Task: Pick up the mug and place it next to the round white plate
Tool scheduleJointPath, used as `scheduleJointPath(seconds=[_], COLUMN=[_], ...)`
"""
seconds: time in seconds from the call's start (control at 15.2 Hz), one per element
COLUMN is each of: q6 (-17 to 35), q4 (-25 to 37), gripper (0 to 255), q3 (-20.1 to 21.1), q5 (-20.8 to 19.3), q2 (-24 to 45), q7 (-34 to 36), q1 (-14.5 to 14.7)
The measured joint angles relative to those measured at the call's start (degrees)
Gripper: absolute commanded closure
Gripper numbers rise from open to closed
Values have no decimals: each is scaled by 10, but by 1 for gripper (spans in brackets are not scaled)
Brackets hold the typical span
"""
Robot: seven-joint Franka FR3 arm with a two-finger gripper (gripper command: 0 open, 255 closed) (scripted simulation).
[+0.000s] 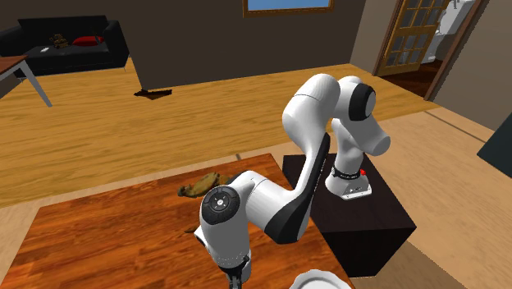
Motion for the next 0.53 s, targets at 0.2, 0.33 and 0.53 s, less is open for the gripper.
scheduleJointPath(seconds=[0.2, 0.33, 0.53], q6=[0, 0, 0], q4=[0, 0, 0], gripper=[0, 0, 0], q3=[0, 0, 0], q5=[0, 0, 0], q2=[0, 0, 0], q7=[0, 0, 0], q1=[0, 0, 0])
